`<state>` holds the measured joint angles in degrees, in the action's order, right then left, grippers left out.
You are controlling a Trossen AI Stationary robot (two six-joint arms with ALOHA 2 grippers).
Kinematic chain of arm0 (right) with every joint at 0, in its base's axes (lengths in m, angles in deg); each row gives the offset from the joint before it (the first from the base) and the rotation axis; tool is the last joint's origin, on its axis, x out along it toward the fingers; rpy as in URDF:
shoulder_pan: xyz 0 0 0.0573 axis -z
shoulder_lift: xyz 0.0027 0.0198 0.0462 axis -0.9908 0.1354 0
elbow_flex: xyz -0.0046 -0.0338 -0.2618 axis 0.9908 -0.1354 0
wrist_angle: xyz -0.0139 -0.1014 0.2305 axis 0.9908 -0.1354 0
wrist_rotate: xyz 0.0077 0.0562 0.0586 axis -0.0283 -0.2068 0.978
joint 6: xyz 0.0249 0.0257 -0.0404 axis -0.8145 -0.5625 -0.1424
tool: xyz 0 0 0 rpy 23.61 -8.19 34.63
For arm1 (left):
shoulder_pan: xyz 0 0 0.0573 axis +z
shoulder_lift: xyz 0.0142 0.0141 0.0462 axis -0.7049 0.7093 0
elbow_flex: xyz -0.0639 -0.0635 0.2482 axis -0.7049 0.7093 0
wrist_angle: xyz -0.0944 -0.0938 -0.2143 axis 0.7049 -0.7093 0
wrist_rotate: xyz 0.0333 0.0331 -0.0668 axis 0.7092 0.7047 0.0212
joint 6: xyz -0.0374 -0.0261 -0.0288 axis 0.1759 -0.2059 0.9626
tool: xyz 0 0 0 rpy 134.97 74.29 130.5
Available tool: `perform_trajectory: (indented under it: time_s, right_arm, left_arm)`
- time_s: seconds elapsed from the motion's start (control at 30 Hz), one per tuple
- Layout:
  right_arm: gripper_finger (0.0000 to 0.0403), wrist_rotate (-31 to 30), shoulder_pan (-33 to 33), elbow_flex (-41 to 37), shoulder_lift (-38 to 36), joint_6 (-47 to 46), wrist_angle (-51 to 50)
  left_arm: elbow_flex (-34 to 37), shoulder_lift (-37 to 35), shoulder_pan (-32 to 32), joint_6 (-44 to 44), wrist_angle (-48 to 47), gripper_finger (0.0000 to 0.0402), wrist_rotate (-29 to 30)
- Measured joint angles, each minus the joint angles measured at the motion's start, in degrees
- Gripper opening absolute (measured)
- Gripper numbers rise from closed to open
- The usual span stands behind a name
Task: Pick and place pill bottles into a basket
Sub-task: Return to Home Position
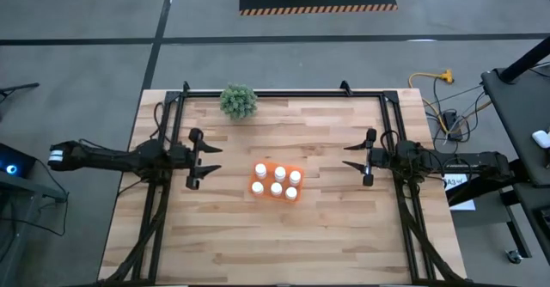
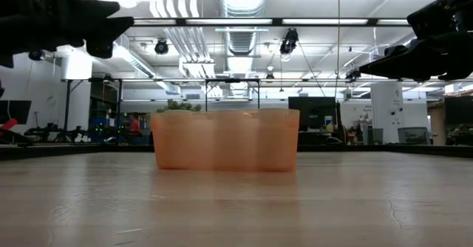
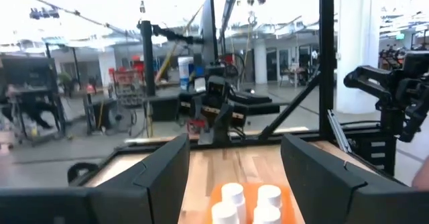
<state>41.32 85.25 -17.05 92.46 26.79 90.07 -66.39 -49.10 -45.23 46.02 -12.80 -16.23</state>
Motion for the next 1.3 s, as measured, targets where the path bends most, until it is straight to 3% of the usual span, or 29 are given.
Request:
perform_trajectory:
  time_s: [0.5,0.77,1.3]
  right_arm:
    - [0.0199,0.0,0.0,0.0,0.0,0.0,0.0]
    - [0.0199,-0.1,0.0,0.0,0.0,0.0,0.0]
    - [0.0199,0.0,0.0,0.0,0.0,0.0,0.0]
  left_arm:
    - [0.3,-19.9,0.0,-1.7,-24.1,0.0217,0.0]
    - [-0.8,-17.1,0.0,-4.7,-35.2,0.0217,0.0]
    - [0.3,-19.3,0.0,-4.5,-31.9,0.0217,0.0]
